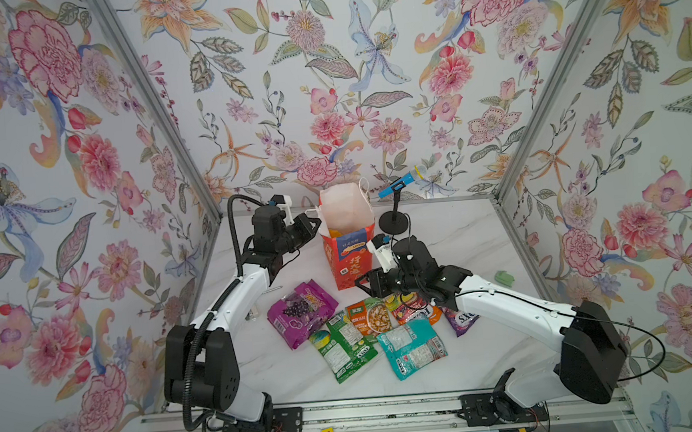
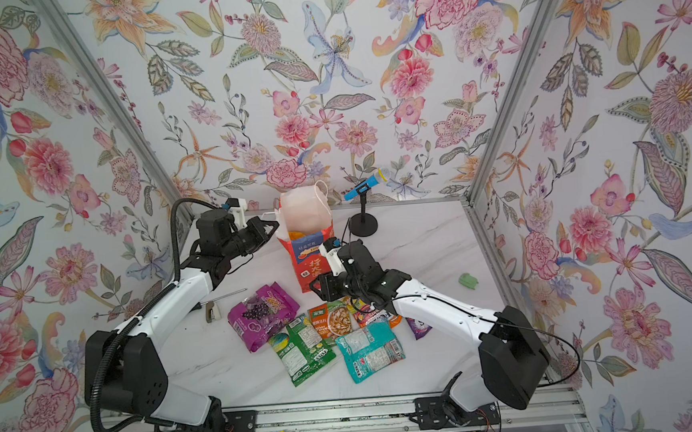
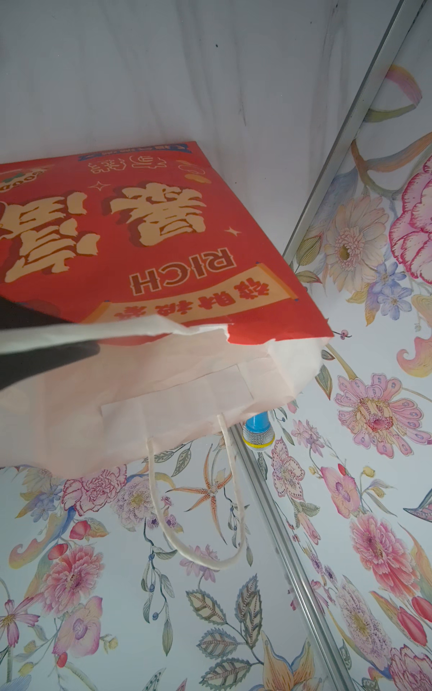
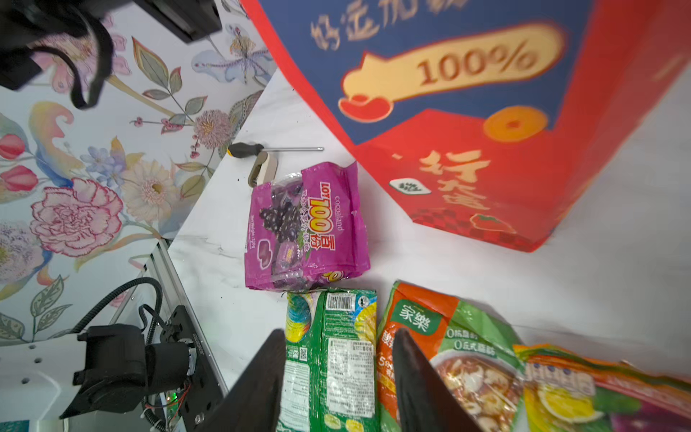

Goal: Place the snacks into the paper bag
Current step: 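Move the right gripper down to the purple snack packet while the left holds the bag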

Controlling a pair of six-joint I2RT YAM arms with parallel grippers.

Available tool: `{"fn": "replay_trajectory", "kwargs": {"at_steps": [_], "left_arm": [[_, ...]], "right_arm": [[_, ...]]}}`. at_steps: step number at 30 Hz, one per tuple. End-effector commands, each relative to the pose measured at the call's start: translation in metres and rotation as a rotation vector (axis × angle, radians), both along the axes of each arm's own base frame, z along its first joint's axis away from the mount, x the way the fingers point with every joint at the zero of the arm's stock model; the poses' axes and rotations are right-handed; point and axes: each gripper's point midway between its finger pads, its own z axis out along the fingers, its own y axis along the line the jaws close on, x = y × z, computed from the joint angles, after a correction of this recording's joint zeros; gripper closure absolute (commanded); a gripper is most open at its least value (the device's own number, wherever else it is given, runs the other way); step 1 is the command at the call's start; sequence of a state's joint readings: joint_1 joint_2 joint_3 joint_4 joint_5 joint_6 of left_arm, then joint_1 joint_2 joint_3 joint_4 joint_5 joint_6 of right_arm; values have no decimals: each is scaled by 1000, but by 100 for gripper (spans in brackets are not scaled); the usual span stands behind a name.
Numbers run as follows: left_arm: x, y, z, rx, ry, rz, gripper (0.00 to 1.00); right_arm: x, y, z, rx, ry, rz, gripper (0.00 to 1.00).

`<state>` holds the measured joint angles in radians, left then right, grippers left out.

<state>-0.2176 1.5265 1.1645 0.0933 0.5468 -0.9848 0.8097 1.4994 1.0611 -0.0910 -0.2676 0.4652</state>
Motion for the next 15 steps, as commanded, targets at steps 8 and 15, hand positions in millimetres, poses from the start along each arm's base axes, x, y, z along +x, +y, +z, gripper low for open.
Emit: {"fn": "replay_trajectory", "kwargs": {"at_steps": [8, 15], "left_arm": [[-1, 0, -1, -10, 2, -14, 100], [-2, -1, -1, -12, 0, -18, 100]], "right_arm": [[17, 54, -60, -64, 43, 65, 53], [32, 81, -87, -139, 47, 61, 53]]}}
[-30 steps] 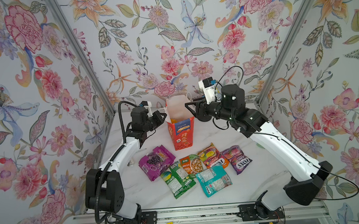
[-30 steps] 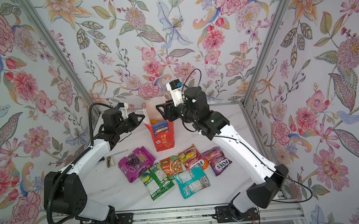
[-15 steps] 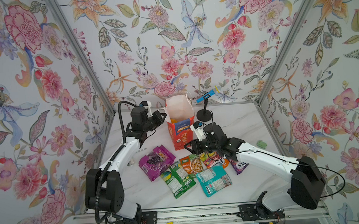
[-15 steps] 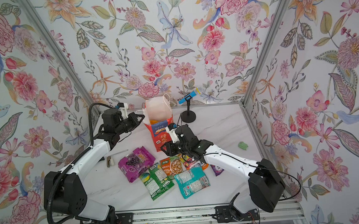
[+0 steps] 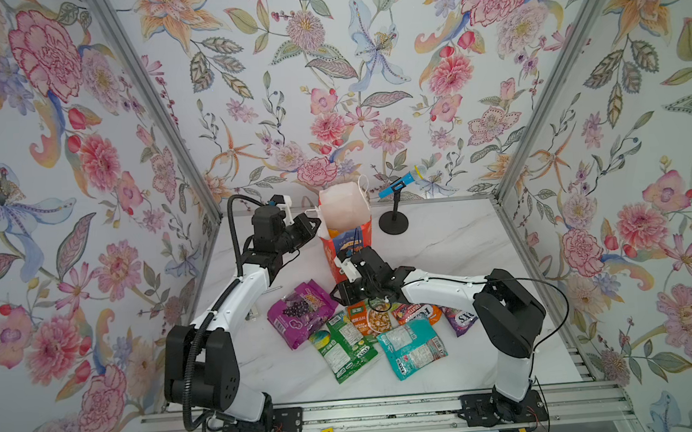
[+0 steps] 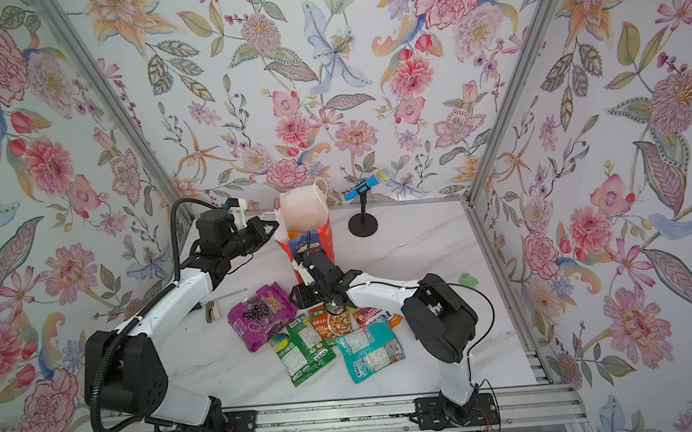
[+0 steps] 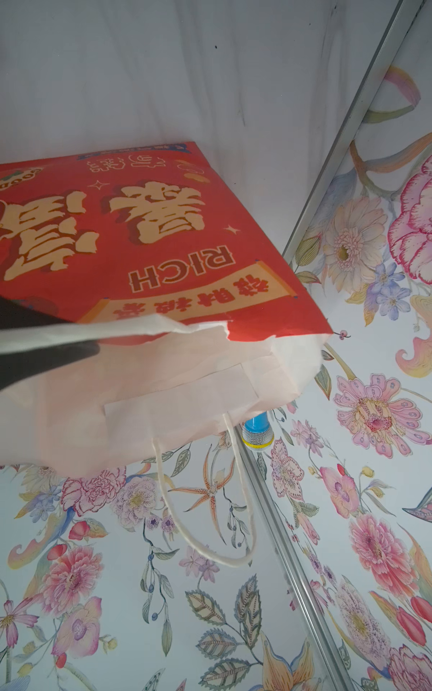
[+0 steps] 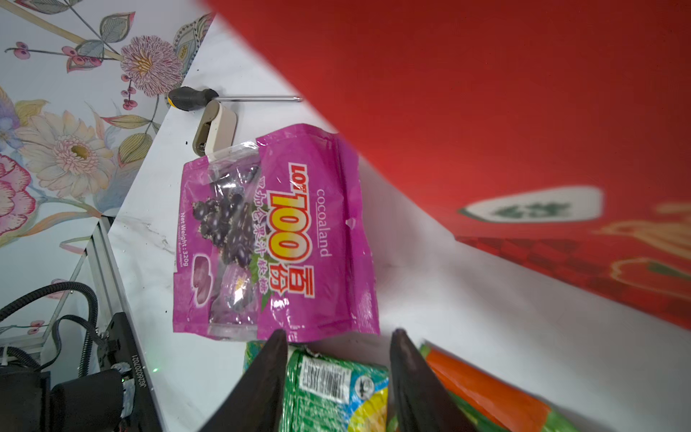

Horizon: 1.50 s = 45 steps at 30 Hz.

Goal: Place the snacks into the paper bag
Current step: 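Move the right gripper down to the purple snack packet while the left holds the bag, then grasp the purple LOT100 packet with the right gripper and lift it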

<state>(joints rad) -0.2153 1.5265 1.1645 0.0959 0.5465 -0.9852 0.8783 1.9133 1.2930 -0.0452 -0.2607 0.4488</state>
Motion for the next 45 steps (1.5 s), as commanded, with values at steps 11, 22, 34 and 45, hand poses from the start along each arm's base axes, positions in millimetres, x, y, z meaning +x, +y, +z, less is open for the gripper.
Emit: {"fn": "replay_trajectory", "kwargs": {"at_steps": [11, 22, 34, 45], "left_arm": [[-3, 0, 0, -13, 0, -17, 100], [1, 1, 0, -12, 1, -13, 100], [3, 1, 5, -11, -8, -15, 100], [5, 2, 3, -6, -6, -20, 100]], "right_arm": [[23, 16, -48, -123, -6, -58, 54], [14, 26, -67, -27, 88, -37, 71], [4, 29, 8, 204, 68, -11, 100], [-29, 50, 128, 479, -32, 118, 100]]}}
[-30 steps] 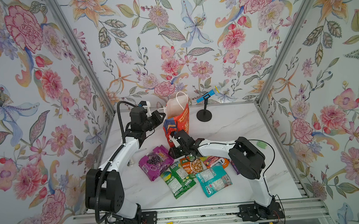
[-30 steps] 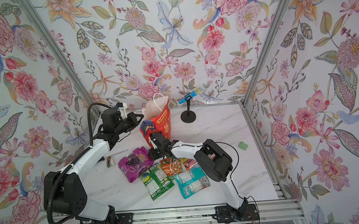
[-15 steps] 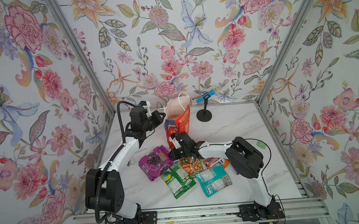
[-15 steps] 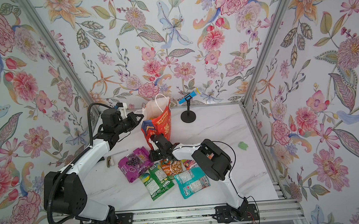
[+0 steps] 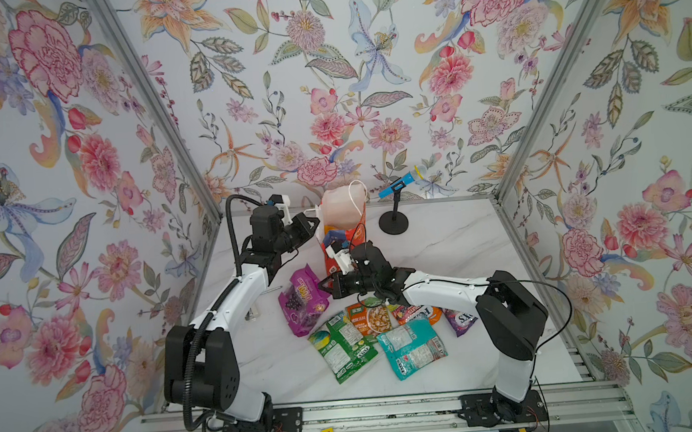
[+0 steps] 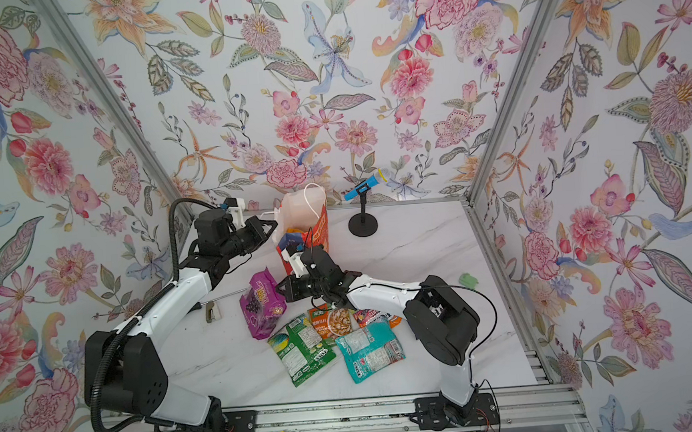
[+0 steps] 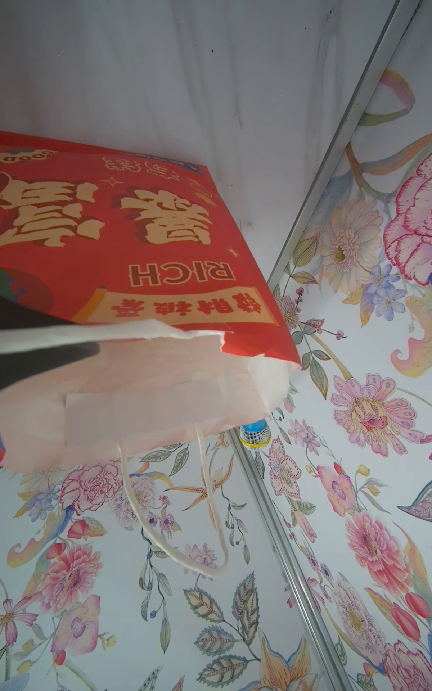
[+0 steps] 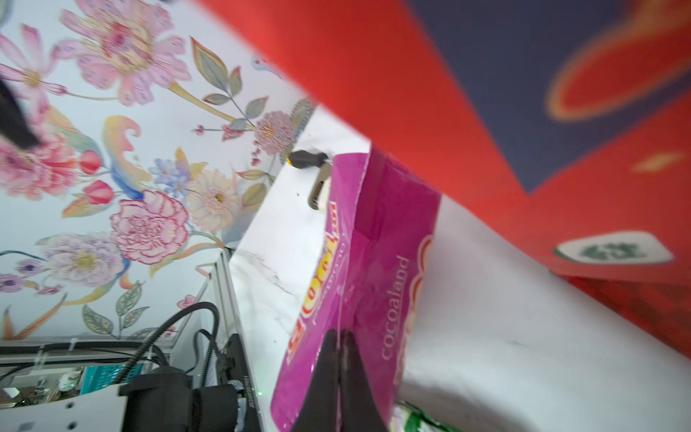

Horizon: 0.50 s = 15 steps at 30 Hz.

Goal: Place the snacks into the paper bag
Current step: 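Grasp the purple LOT100 packet with the right gripper and lift it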

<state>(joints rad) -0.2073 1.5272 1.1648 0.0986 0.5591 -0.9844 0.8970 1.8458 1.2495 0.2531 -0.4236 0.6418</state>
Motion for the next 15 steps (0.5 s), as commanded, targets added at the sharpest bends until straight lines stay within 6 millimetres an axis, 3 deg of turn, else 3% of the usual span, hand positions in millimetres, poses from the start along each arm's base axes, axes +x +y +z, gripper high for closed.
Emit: {"fn": "replay_trajectory", "kwargs": {"at_steps": [1, 7, 15], "left_arm": [[5, 1, 3, -4, -5, -14, 100], [5, 0, 8, -6, -16, -19, 100], [5, -1, 7, -8, -15, -20, 100]], "right_arm": [[-16, 14, 57, 138, -77, 62, 100], [-28, 11, 112, 178, -190, 61, 100], [-41, -11, 187, 251, -325, 31, 100]]}}
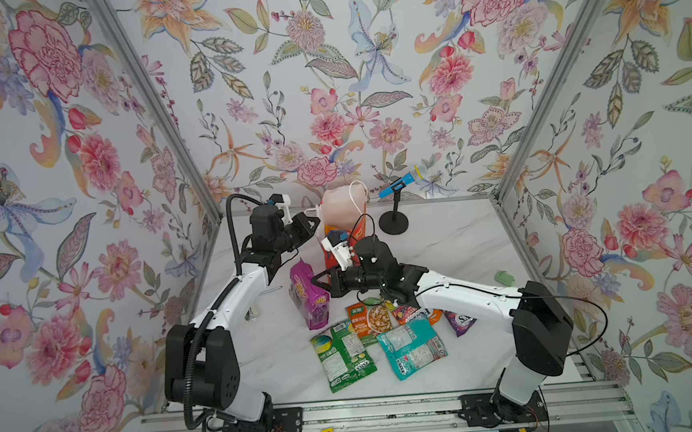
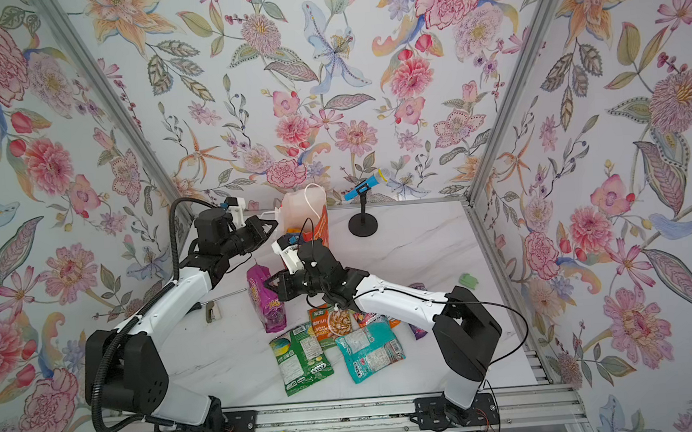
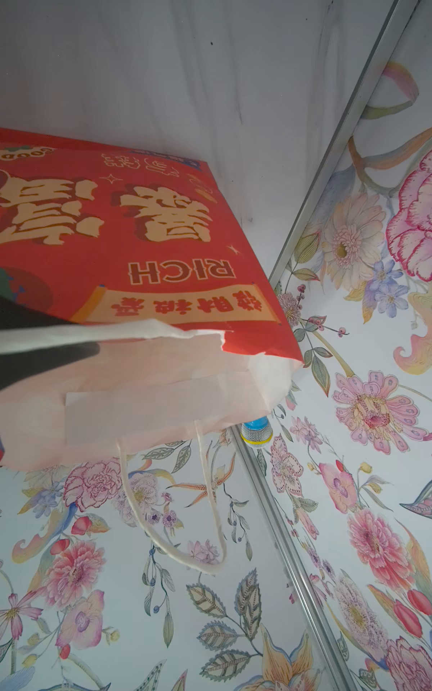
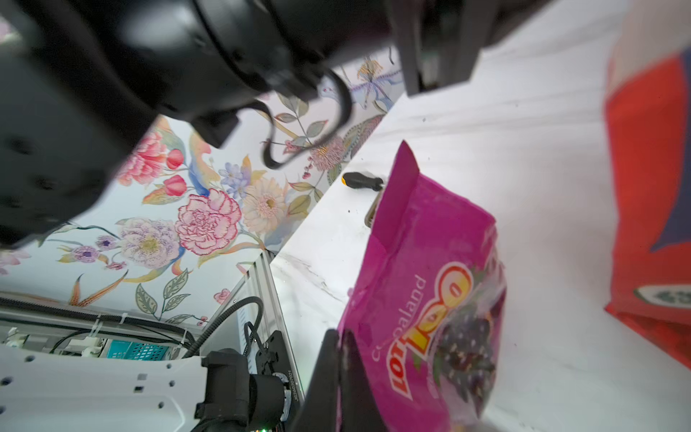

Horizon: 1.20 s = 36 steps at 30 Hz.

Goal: Place the snacks into the paper bag
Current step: 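Grasp the purple LOT100 packet with the right gripper and lift it, then carry the purple packet above the paper bag with the right gripper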

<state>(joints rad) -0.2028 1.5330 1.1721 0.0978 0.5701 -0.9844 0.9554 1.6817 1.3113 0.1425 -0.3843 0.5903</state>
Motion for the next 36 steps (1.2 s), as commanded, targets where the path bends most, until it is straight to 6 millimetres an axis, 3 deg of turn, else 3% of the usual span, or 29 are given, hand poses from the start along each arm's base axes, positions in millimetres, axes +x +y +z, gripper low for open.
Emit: {"fn": "replay_trajectory", "kwargs": {"at_steps": [1, 10, 13, 17, 23, 31, 36], "left_arm": [[4, -1, 6, -5, -17, -16, 100], [3, -1, 6, -7, -20, -13, 100], [2, -1, 7, -12, -21, -16, 100], [0, 0, 8, -10, -25, -15, 100], [0, -1, 4, -19, -19, -16, 100], [0, -2, 8, -29, -30, -19, 100], [-2, -3, 6, -33, -26, -20, 100]], "right_arm": [[-10, -13, 109, 189, -212, -10, 100], [-20, -45, 191, 247, -390, -56, 100], [-19, -58, 211, 245, -434, -104, 100], [-10, -82, 236, 252, -499, -210, 100], [23, -110, 265, 245, -514, -358, 100], [53, -107, 289, 233, -574, -392, 100], [77, -96, 290, 207, -602, -415, 100]]}}
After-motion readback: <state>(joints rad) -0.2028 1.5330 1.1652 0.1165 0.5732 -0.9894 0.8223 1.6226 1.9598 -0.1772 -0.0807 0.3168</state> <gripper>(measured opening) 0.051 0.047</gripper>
